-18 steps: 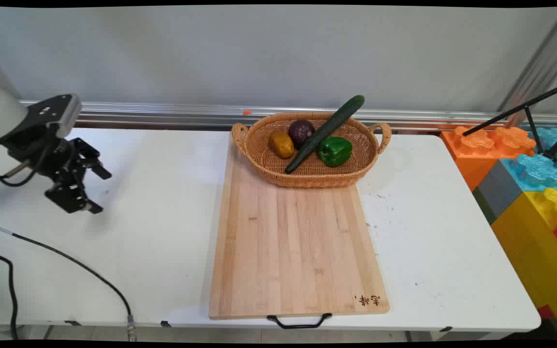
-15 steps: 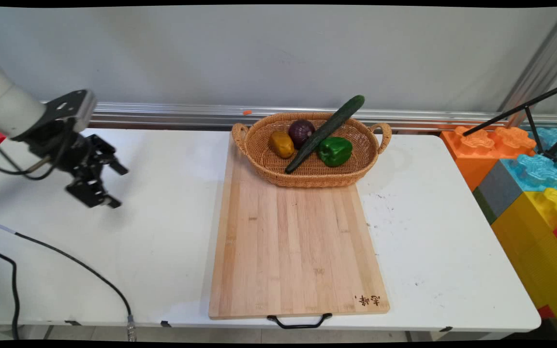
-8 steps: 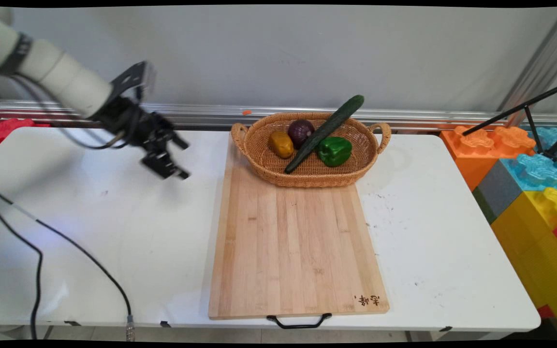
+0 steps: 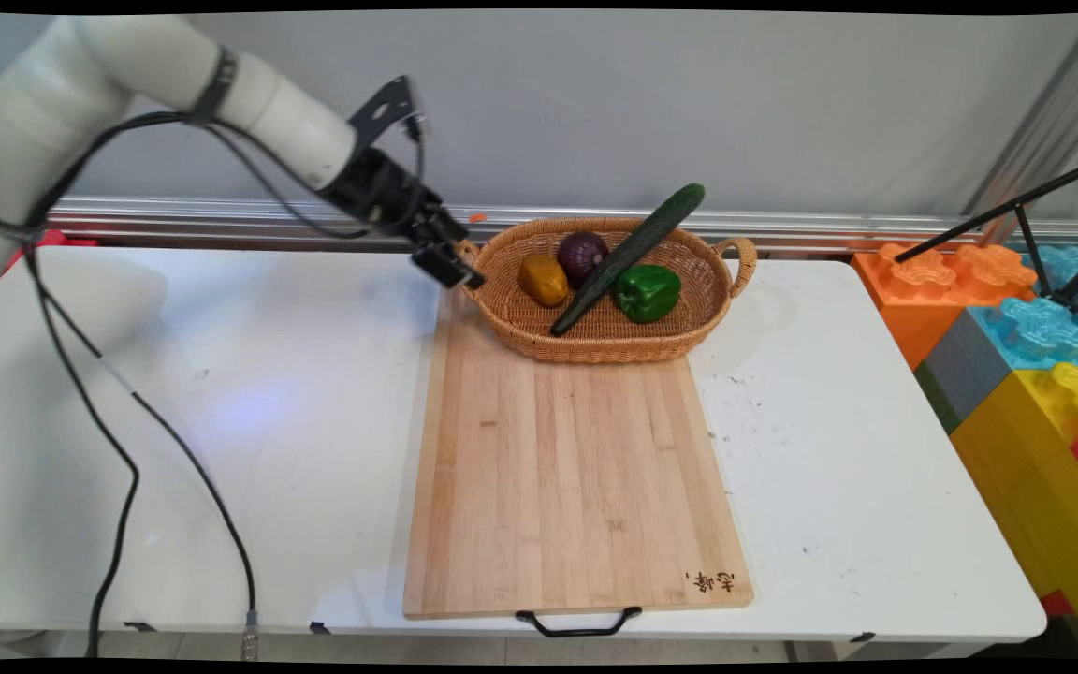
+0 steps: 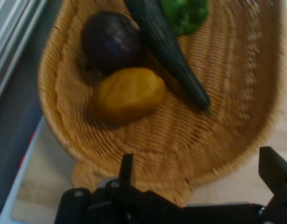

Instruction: Pick up the potato from the vegetable basket

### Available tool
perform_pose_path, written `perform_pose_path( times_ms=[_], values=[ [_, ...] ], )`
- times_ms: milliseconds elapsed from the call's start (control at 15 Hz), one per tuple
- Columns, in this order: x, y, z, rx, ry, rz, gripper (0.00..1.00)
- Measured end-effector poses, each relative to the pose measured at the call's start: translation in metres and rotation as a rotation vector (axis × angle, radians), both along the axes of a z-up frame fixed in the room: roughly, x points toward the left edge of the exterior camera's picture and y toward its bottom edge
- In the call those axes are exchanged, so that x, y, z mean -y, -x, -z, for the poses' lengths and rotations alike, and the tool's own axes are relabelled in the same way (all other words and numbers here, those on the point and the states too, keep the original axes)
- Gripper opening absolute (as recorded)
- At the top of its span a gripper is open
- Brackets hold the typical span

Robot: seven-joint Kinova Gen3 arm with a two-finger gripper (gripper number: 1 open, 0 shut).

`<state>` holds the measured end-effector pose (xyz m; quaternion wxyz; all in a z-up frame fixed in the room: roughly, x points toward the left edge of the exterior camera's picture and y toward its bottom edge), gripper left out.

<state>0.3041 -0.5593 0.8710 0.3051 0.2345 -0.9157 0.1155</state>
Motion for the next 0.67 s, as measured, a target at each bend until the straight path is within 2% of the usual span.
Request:
perform_pose_path(
  times_ms=[267, 667],
  values=[
    [0.033, 0.021, 0.011, 0.000, -0.004, -0.020, 1.00],
    [0.090, 0.061, 0.036, 0.079, 0.021, 0.074, 1.00]
  ],
)
